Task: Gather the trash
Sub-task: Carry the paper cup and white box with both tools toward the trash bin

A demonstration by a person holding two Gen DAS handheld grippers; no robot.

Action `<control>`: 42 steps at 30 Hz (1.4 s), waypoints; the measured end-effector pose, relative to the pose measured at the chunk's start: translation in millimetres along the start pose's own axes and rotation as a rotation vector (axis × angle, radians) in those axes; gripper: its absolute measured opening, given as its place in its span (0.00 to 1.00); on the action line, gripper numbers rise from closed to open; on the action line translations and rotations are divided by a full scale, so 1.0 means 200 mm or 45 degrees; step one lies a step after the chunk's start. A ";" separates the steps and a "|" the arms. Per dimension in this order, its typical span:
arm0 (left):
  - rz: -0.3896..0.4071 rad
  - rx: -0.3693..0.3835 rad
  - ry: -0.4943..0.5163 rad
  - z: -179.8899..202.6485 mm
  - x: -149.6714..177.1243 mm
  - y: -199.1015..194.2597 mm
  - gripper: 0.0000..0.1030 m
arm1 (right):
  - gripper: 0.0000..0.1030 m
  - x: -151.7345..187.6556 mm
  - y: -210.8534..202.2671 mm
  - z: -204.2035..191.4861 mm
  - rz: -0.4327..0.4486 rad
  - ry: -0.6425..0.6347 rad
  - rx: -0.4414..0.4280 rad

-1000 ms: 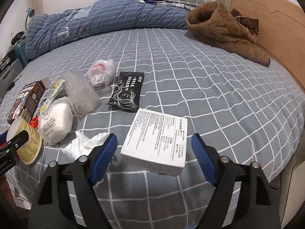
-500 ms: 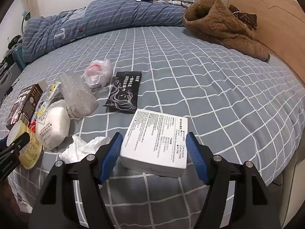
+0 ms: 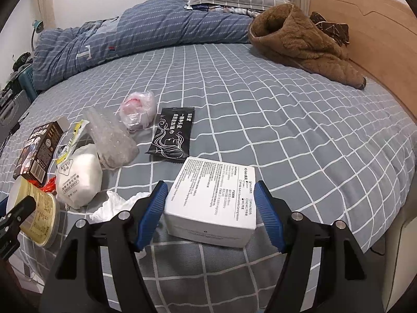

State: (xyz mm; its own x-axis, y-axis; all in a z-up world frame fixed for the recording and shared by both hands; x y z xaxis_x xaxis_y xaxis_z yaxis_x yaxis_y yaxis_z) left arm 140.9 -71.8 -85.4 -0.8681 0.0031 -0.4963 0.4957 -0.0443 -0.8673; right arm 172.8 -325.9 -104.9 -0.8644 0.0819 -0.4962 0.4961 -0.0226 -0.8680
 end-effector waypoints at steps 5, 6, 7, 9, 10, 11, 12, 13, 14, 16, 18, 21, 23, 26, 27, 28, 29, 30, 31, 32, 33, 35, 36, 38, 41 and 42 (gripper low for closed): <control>0.027 0.014 0.008 0.00 0.00 -0.06 0.67 | 0.64 -0.01 -0.05 -0.01 0.021 -0.012 -0.005; 0.028 0.020 0.009 0.00 0.00 -0.07 0.67 | 0.64 -0.01 -0.07 -0.02 0.031 -0.016 -0.008; 0.027 0.027 0.009 -0.01 0.00 -0.08 0.67 | 0.64 -0.01 -0.09 -0.02 0.039 -0.018 -0.009; 0.026 0.034 0.009 -0.02 0.00 -0.10 0.67 | 0.64 -0.02 -0.13 -0.03 0.054 -0.025 -0.015; 0.027 0.033 0.011 -0.03 0.01 -0.11 0.67 | 0.64 -0.02 -0.14 -0.04 0.057 -0.026 -0.019; 0.030 0.031 0.012 -0.03 0.01 -0.12 0.67 | 0.64 -0.02 -0.15 -0.04 0.060 -0.027 -0.025; 0.032 0.030 0.013 -0.04 0.01 -0.13 0.67 | 0.64 -0.02 -0.17 -0.05 0.063 -0.028 -0.036; 0.035 0.027 0.013 -0.05 0.02 -0.14 0.67 | 0.64 -0.01 -0.18 -0.06 0.067 -0.031 -0.041; 0.036 0.027 0.012 -0.06 0.02 -0.15 0.67 | 0.64 -0.01 -0.20 -0.07 0.073 -0.037 -0.046; 0.037 0.028 0.010 -0.08 0.04 -0.17 0.67 | 0.64 0.00 -0.23 -0.09 0.081 -0.044 -0.056; 0.031 0.030 0.008 -0.10 0.05 -0.19 0.67 | 0.64 0.01 -0.26 -0.12 0.092 -0.053 -0.072; 0.024 0.038 0.001 -0.14 0.08 -0.21 0.67 | 0.64 0.04 -0.31 -0.17 0.114 -0.071 -0.091; 0.033 0.029 -0.002 -0.16 0.10 -0.24 0.67 | 0.64 0.07 -0.33 -0.20 0.115 -0.087 -0.092; 0.038 0.019 -0.006 -0.19 0.14 -0.28 0.67 | 0.64 0.11 -0.36 -0.24 0.116 -0.102 -0.112; 0.039 0.017 -0.007 -0.20 0.16 -0.29 0.67 | 0.64 0.13 -0.38 -0.26 0.123 -0.109 -0.115; 0.039 0.014 -0.007 -0.21 0.18 -0.30 0.67 | 0.64 0.14 -0.41 -0.28 0.132 -0.117 -0.121; 0.039 0.012 -0.009 -0.22 0.19 -0.31 0.67 | 0.64 0.16 -0.42 -0.29 0.136 -0.122 -0.126; 0.039 0.010 -0.013 -0.23 0.22 -0.33 0.67 | 0.64 0.17 -0.44 -0.31 0.139 -0.131 -0.133; 0.038 0.010 -0.016 -0.24 0.23 -0.34 0.67 | 0.64 0.19 -0.46 -0.33 0.140 -0.137 -0.140; 0.038 0.008 -0.022 -0.25 0.26 -0.35 0.67 | 0.64 0.21 -0.47 -0.35 0.140 -0.145 -0.146; 0.036 0.008 -0.031 -0.26 0.28 -0.37 0.67 | 0.64 0.23 -0.48 -0.37 0.138 -0.154 -0.150; 0.030 0.012 -0.049 -0.29 0.32 -0.39 0.67 | 0.64 0.27 -0.50 -0.40 0.135 -0.171 -0.153; 0.028 0.014 -0.057 -0.30 0.33 -0.39 0.67 | 0.64 0.29 -0.51 -0.43 0.136 -0.179 -0.155; 0.025 0.015 -0.074 -0.32 0.38 -0.42 0.67 | 0.64 0.33 -0.54 -0.46 0.140 -0.194 -0.163; 0.017 0.014 -0.095 -0.33 0.44 -0.45 0.67 | 0.64 0.39 -0.57 -0.48 0.134 -0.209 -0.168; 0.012 0.013 -0.101 -0.34 0.46 -0.45 0.67 | 0.64 0.42 -0.58 -0.49 0.128 -0.216 -0.170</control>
State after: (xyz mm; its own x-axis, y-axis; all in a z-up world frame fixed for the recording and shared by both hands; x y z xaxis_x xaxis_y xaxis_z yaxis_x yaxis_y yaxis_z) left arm 17.7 -0.2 -55.0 -0.8628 -0.0764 -0.4997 0.5040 -0.0541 -0.8620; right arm 50.9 -218.7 -43.6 -0.8058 -0.0827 -0.5864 0.5773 0.1104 -0.8090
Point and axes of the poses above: each gripper's, at about its wrist camera, not at the fingertips, and y roughly the way its jaws point, z to its right, x to its underside, the point moved 4 cm from there along y, roughly the way its jaws point, and after that the axes turned 12 degrees about -z, right-handed, at the moved point
